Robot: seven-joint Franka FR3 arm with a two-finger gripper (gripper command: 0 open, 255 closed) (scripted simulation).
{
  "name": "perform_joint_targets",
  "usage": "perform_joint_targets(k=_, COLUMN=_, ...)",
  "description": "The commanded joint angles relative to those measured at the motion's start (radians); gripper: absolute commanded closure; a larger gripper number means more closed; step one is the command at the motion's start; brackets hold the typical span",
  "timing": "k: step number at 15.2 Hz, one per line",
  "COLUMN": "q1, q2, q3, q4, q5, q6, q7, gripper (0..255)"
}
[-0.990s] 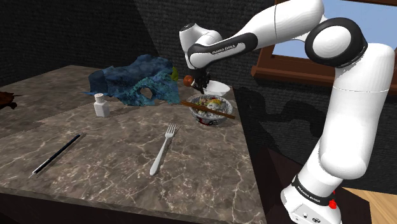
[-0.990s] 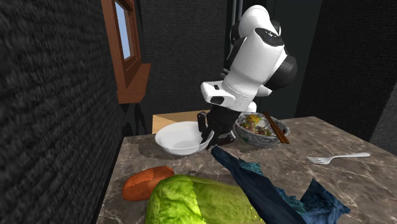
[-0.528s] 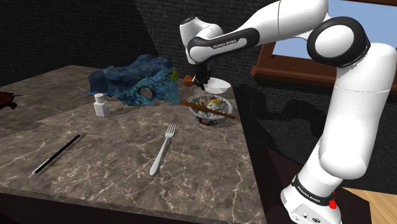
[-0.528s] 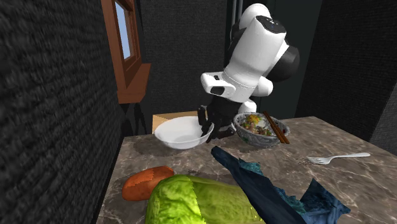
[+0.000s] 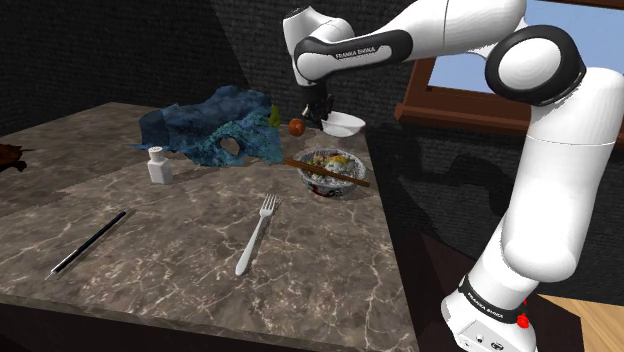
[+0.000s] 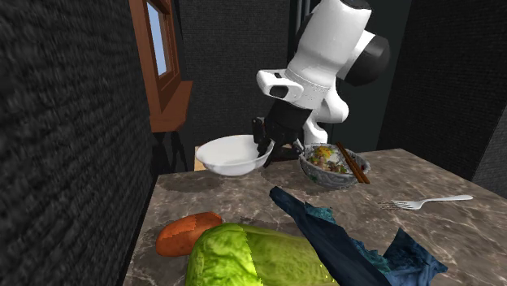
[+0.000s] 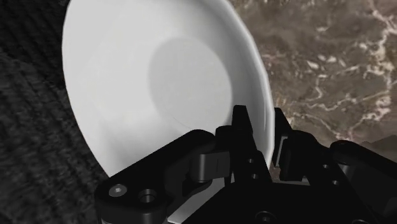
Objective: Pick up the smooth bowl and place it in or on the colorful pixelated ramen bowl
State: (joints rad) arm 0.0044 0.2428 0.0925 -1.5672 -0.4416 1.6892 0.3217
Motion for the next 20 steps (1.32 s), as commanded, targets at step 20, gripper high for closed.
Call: perform_joint_targets(k=20, q1=0.031, q2=0.017, q3=0.009, q4=0.284, q5=-0.001, q6=-0.258, q7=-0.078, gripper=255)
